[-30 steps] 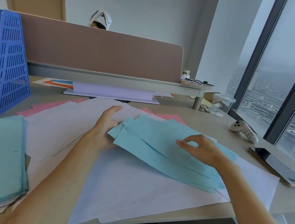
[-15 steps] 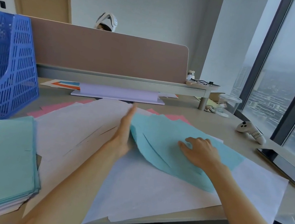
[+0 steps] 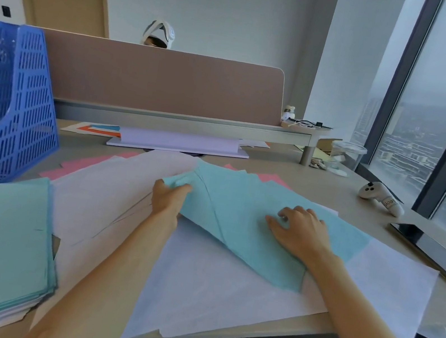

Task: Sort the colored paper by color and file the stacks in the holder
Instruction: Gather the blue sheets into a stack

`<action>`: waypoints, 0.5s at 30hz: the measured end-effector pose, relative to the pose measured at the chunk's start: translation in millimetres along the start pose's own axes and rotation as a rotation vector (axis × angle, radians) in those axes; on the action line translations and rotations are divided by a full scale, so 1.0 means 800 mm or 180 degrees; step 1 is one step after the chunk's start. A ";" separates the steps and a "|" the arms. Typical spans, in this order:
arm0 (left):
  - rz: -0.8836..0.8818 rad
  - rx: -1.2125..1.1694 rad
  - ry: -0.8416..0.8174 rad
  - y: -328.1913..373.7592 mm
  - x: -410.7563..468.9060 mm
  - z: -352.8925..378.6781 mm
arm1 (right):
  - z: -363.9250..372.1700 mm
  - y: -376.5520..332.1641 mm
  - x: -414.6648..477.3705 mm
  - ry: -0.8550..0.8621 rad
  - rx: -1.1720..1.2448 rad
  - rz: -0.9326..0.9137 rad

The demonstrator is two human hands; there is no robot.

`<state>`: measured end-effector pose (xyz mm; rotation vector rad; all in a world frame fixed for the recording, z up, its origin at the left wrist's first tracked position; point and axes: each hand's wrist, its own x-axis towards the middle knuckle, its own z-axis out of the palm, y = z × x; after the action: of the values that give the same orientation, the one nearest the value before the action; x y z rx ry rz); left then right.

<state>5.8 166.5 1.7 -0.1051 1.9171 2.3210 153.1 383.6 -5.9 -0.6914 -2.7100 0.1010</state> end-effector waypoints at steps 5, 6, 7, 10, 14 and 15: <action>-0.0419 -0.0522 -0.1019 0.006 -0.016 0.013 | 0.009 0.003 0.003 -0.0381 0.0010 0.0129; -0.0339 -0.0321 -0.1190 0.005 -0.023 0.017 | 0.011 0.005 0.002 -0.0564 -0.0050 0.0137; -0.0206 -0.0089 -0.1304 0.002 -0.025 0.021 | 0.013 0.006 0.002 -0.0685 -0.0096 0.0112; 0.0331 0.0643 -0.1082 -0.008 -0.022 0.022 | 0.010 0.003 -0.002 -0.0636 -0.0080 -0.0074; 0.0696 0.0928 -0.0682 -0.003 -0.028 0.015 | 0.005 -0.003 -0.005 -0.0414 0.0227 -0.0293; 0.0731 0.0909 -0.0646 -0.003 -0.028 0.015 | 0.004 -0.003 -0.003 -0.0308 0.0322 -0.0241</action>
<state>28.5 177.1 5.0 0.3818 2.2235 2.0566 153.0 380.4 -9.4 -0.5676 -2.7969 0.2575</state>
